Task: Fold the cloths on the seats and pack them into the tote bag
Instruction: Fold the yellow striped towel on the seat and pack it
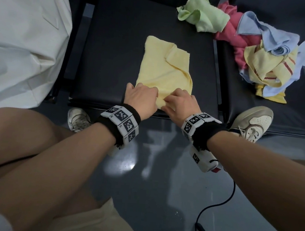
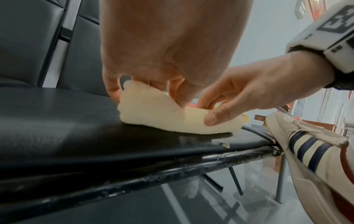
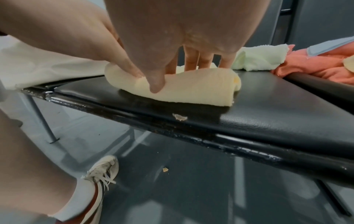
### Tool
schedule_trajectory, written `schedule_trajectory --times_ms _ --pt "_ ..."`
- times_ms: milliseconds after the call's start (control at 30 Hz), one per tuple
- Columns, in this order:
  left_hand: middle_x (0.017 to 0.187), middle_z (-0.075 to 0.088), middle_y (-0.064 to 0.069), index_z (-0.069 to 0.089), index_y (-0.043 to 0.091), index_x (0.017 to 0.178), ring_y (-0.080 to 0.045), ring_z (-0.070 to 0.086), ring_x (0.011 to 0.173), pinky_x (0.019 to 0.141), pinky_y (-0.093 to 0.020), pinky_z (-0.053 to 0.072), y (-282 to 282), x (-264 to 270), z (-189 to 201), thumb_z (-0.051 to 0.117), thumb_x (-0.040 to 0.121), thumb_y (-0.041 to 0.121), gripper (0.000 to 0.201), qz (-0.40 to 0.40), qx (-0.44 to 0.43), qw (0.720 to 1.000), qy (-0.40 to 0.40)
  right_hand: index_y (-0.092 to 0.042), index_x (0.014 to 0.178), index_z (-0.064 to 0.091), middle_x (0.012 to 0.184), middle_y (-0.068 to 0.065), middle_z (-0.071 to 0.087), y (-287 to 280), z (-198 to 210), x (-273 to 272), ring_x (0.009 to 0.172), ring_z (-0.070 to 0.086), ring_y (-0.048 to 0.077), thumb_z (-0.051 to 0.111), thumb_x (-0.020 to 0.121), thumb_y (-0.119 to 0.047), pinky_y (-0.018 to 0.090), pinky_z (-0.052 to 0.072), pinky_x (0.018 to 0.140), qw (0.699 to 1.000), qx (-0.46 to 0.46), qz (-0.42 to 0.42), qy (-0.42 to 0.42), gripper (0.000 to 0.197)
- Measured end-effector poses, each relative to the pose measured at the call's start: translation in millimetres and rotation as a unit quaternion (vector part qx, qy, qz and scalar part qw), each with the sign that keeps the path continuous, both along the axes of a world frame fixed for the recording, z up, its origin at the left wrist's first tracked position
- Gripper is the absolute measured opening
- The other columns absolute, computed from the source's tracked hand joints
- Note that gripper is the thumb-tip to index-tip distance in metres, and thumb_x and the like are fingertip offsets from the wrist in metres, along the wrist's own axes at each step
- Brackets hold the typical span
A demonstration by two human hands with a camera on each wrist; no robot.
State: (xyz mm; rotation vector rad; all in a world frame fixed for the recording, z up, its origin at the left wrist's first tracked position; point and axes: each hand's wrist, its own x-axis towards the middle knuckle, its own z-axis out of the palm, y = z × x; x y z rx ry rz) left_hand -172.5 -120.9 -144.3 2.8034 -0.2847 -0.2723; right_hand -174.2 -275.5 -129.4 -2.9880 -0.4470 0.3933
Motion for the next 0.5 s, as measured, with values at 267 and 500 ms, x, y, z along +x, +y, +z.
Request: schedule_trajectory --times_ms 267,500 --pt "0.104 0.065 0.004 0.074 0.023 0.099 -0.02 0.051 0.108 0.09 -0.037 0.034 -2.7 -1.0 3.8 0.059 0.091 0.021 0.017 -0.021 0.004 0.995 -0.097 -0.019 0.12 0.066 0.121 0.005 0.052 8.6 2.6 10.0 0.117 0.042 0.025 0.05 0.099 -0.036 0.042 0.033 0.099 0.998 0.001 -0.042 0.04 0.032" --pt "0.106 0.062 0.007 0.061 0.024 0.108 -0.019 0.047 0.11 0.088 -0.039 0.031 -4.4 -6.7 3.3 0.067 0.084 0.02 0.024 -0.041 0.049 0.996 -0.068 -0.017 0.11 0.052 0.107 0.002 0.063 9.5 3.7 8.5 0.105 0.053 0.025 0.063 0.092 -0.032 0.042 0.041 0.095 0.992 0.058 -0.095 0.051 0.026"
